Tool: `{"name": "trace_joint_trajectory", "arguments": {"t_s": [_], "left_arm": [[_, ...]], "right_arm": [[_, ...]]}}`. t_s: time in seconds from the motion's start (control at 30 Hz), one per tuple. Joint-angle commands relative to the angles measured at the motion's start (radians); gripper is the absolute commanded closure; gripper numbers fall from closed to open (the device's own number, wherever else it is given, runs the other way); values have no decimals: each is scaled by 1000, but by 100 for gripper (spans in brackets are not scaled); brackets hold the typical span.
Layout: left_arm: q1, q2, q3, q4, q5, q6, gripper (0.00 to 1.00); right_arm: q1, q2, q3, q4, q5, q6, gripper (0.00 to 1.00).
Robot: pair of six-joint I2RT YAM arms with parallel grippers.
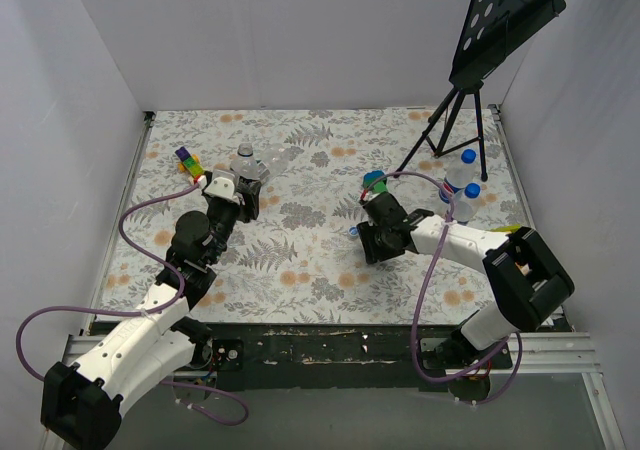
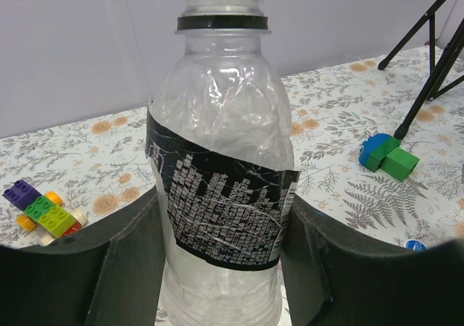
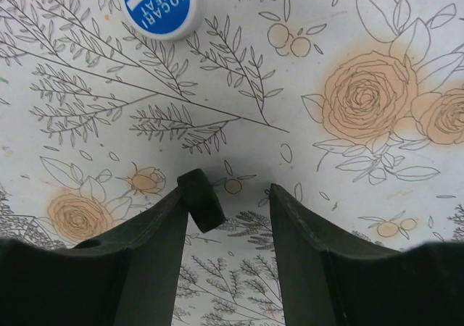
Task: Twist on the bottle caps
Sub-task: Adjust the bottle cap at the center of the board.
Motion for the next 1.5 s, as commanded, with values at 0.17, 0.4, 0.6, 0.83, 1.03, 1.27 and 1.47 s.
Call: {"name": "trace_joint_trajectory", "arguments": {"t_s": [0.17,0.4,0.6,0.83,1.03,1.27,1.47], "left_arm": [[4,-3,12,5,11,6,100],[4,-1,14,4,14,4,100],[4,-3,12,7,13,6,100],[4,-6,14,2,11,6,100],[4,-9,11,4,11,9,100],[4,-9,14,2,13,7,100],[4,-7,14,1,16,6,100]], "right_arm": [[34,32,-13,24,0,-20,51],[63,45,18,-9,58,-39,85],[88,58,67,-75,164,-72,86],[129,98,131,-129,180,-106,57],[82,-2,104,-63,49,-72,36],[0,-73,50,-39,43,-63,51],[-12,-53,28,-17,24,-69,53]]}}
